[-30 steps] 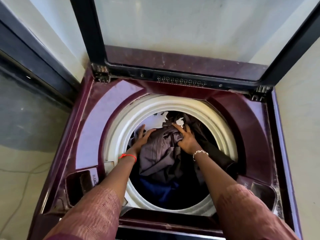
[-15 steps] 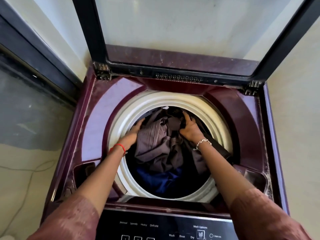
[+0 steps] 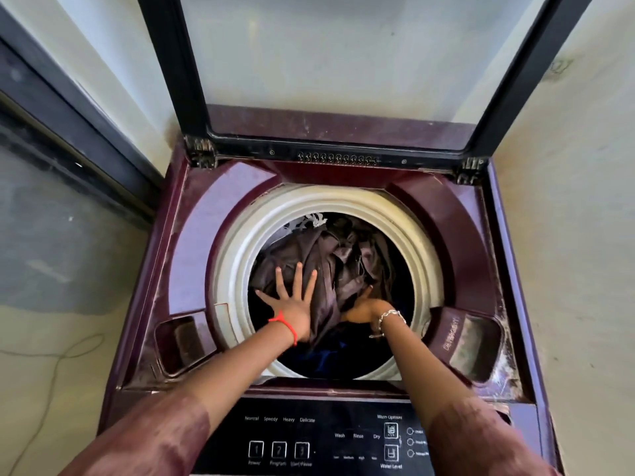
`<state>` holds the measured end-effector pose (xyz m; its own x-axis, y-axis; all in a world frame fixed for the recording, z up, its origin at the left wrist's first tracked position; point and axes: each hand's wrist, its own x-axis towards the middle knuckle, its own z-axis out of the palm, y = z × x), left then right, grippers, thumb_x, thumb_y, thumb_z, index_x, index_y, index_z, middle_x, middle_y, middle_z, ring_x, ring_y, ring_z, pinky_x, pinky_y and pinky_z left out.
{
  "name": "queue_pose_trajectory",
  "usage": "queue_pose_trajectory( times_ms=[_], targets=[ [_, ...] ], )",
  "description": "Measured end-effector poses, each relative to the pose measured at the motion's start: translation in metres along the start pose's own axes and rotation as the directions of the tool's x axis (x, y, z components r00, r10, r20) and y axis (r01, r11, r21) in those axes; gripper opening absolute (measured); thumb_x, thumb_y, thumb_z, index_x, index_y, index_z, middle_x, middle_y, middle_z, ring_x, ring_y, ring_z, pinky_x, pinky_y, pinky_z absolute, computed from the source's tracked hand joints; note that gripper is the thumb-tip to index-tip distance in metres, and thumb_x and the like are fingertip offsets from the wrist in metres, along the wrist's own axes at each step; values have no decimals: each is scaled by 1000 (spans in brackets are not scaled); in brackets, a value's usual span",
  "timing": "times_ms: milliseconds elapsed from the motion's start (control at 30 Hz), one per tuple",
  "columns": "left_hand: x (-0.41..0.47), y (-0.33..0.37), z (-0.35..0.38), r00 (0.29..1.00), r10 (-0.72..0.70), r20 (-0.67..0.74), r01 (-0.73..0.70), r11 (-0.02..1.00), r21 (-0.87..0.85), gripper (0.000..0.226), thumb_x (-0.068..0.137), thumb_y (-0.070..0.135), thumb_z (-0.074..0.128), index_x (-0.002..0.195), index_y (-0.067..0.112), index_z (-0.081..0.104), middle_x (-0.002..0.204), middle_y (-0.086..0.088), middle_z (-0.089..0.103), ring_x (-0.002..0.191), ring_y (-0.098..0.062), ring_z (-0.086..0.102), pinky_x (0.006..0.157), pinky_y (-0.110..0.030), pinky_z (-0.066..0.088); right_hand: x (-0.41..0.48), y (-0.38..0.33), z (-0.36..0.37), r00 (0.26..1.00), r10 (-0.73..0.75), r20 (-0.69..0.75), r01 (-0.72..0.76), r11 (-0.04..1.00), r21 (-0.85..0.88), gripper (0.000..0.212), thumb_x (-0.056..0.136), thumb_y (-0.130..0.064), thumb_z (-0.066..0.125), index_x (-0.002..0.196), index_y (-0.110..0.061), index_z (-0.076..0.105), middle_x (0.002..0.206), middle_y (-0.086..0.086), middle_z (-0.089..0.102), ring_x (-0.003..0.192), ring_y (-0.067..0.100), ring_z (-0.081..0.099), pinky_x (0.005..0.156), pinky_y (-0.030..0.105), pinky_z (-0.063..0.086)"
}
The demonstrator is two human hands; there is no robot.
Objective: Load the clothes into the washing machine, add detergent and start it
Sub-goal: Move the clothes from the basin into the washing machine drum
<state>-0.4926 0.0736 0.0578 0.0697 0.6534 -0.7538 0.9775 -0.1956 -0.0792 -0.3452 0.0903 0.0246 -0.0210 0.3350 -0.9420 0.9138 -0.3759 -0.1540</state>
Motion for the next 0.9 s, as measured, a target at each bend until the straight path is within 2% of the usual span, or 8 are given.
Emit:
queue_pose_trajectory(
  times_ms=[167,300,400,500,600,700,800,900],
  targets=[
    [8,10,22,995,-97,-12,98,987,128,95,93,2,47,138,24,-34,147,-8,-40,134,-49,-24,104,-69,20,0,1,12,998,33,-53,-29,997,76,113,79,-52,61,142,-6,-20,155,14,-14,143,35,11,117,43,20],
    [9,5,20,998,-57,4,55,986,156,99,91,11,52,138,19,-35,147,-11,-40,133,-51,-25,104,-69,21,-6,1,13,999,-20,-41,24,994,104,111,79,-53,61,144,-9,-18,154,12,-17,143,36,9,118,47,12],
    [3,1,8,998,9,57,-16,992,124,106,86,14,57,138,19,-35,146,-10,-40,132,-52,-26,102,-72,18,1,7,10,997,7,-81,7,985,171,119,74,-51,64,143,-5,-20,156,16,-4,142,37,13,118,42,16],
    [-3,-6,-10,991,85,101,-94,992,85,97,89,12,52,141,20,-30,150,-8,-35,135,-51,-21,101,-74,15,-15,4,1,984,5,-180,36,974,224,90,81,-34,63,147,-2,9,153,14,21,138,29,29,114,32,27],
    [-14,-12,-27,982,163,94,-171,982,80,86,93,18,48,146,17,-19,155,-11,-20,141,-45,-5,103,-72,14,-34,4,-2,959,27,-282,44,969,243,84,85,-21,61,146,-1,7,149,17,29,136,29,34,108,30,31],
    [-28,-11,-38,971,231,-63,-226,971,82,78,91,24,46,149,12,-3,158,-13,-2,144,-38,5,106,-70,13,-51,6,-2,926,-30,-376,131,961,245,76,87,-21,58,145,-3,13,144,19,37,132,30,39,105,30,34],
    [-42,-10,-37,895,297,-332,-303,952,37,79,88,32,44,150,16,-2,159,-6,1,145,-32,0,111,-64,9,-67,7,1,886,-102,-452,208,959,191,78,89,-24,56,147,-8,7,142,22,39,129,33,42,105,34,35],
    [-51,-6,-28,818,371,-440,-376,923,80,80,90,40,43,150,18,-5,159,-3,-1,146,-29,-3,114,-59,6,-85,9,4,843,-148,-517,236,966,108,82,91,-30,54,148,-14,-3,148,26,25,139,35,25,113,43,27]
  ],
)
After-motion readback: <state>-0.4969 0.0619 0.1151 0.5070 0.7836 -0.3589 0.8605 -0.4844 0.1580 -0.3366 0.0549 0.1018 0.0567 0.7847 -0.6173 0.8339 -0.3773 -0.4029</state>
